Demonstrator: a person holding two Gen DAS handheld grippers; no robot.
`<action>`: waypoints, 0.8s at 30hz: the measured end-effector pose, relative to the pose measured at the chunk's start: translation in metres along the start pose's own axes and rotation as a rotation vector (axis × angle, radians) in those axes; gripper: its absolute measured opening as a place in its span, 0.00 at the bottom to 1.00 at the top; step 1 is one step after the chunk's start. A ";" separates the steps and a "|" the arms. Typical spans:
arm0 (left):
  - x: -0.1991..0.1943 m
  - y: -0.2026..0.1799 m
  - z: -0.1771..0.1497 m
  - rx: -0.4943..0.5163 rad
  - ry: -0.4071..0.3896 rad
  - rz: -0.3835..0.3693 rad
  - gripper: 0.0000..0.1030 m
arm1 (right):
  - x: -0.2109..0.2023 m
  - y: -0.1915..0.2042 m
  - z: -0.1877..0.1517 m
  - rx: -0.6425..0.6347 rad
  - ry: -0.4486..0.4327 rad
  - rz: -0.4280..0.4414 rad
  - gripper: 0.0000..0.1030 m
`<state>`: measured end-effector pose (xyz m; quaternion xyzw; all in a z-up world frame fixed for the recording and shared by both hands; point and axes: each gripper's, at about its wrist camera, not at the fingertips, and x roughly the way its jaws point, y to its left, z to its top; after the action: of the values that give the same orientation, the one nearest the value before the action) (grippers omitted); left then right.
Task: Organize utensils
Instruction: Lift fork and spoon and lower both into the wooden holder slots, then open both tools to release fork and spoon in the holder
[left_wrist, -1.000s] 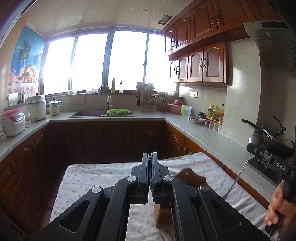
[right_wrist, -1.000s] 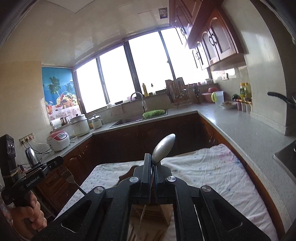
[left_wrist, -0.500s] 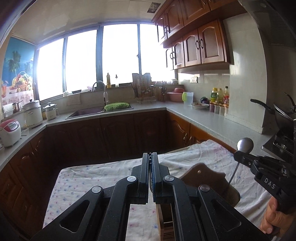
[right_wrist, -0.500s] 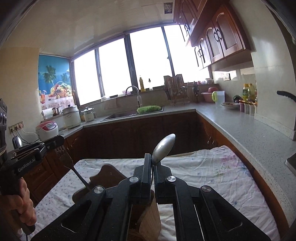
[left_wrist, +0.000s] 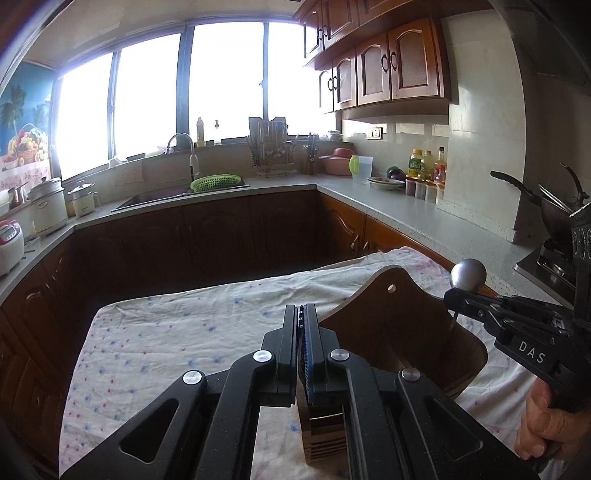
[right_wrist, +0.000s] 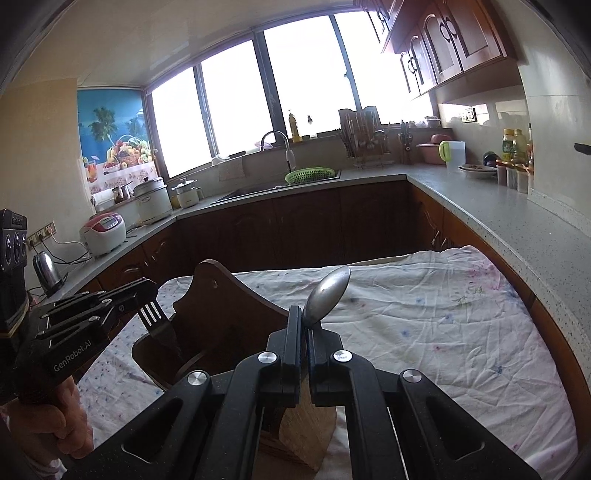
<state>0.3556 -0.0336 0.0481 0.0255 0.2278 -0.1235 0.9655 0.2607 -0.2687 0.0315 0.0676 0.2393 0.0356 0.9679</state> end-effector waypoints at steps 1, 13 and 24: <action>-0.001 0.000 -0.001 -0.001 0.000 -0.001 0.02 | 0.000 0.000 0.000 -0.001 0.001 -0.001 0.02; -0.034 0.006 -0.010 -0.039 -0.023 0.022 0.43 | -0.018 -0.011 0.007 0.093 -0.008 0.022 0.40; -0.110 0.026 -0.052 -0.205 -0.015 0.050 0.83 | -0.091 -0.020 -0.010 0.201 -0.080 0.014 0.94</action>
<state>0.2441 0.0219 0.0501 -0.0687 0.2311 -0.0755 0.9676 0.1769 -0.2961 0.0616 0.1673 0.2022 0.0155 0.9648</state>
